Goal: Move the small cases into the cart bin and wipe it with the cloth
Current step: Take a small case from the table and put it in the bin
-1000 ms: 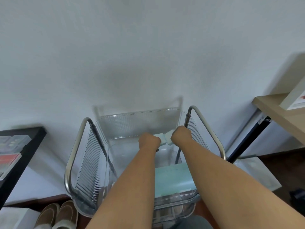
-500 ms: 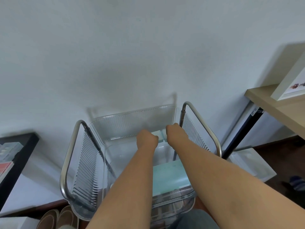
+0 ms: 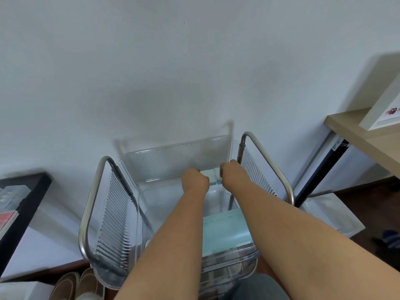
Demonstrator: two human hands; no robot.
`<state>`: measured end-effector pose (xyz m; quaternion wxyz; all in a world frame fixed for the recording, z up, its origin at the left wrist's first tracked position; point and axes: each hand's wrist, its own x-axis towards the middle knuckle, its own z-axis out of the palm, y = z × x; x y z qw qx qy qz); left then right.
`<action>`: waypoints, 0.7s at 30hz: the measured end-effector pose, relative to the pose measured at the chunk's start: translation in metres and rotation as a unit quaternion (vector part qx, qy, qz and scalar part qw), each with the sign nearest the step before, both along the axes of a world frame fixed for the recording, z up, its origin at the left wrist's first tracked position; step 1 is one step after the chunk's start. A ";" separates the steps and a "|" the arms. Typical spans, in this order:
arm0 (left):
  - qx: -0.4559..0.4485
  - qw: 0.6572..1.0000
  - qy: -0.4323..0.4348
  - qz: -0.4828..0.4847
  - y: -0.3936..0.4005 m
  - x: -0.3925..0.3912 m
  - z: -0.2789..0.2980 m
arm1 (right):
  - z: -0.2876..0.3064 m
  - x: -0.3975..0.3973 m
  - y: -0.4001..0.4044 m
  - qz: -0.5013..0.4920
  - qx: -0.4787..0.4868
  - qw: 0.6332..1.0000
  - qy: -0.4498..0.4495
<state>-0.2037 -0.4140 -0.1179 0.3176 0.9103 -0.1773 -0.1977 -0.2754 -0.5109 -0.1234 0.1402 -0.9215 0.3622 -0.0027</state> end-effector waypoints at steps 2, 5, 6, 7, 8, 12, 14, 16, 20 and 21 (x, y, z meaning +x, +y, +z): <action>0.030 0.999 -0.001 -0.022 -0.001 0.003 0.003 | 0.001 0.000 0.000 0.004 0.000 1.000 0.001; 0.065 0.996 -0.003 -0.052 -0.001 0.005 0.010 | 0.005 0.001 0.003 0.000 0.002 1.000 0.013; 0.067 0.996 -0.006 -0.057 -0.001 0.006 0.013 | 0.009 0.001 0.004 -0.003 0.004 1.000 0.016; 0.066 0.996 -0.010 -0.060 0.002 0.007 0.018 | 0.015 0.002 0.005 -0.007 0.005 1.000 0.017; 0.063 0.996 -0.019 -0.063 0.004 0.009 0.023 | 0.022 0.003 0.006 -0.012 0.009 1.000 0.014; 0.009 0.997 -0.052 -0.059 0.022 0.024 0.054 | 0.056 0.011 0.016 -0.014 0.046 0.998 -0.049; -0.027 0.996 -0.070 -0.045 0.036 0.028 0.077 | 0.075 0.016 0.030 -0.007 0.081 0.991 -0.104; -0.068 0.993 -0.091 -0.033 0.055 0.031 0.104 | 0.094 0.022 0.049 0.016 0.100 0.981 -0.163; -0.136 0.979 -0.149 -0.019 0.107 0.038 0.163 | 0.134 0.038 0.097 0.099 0.113 0.955 -0.256; -0.147 0.976 -0.161 -0.016 0.125 0.041 0.177 | 0.144 0.042 0.109 0.121 0.116 0.947 -0.273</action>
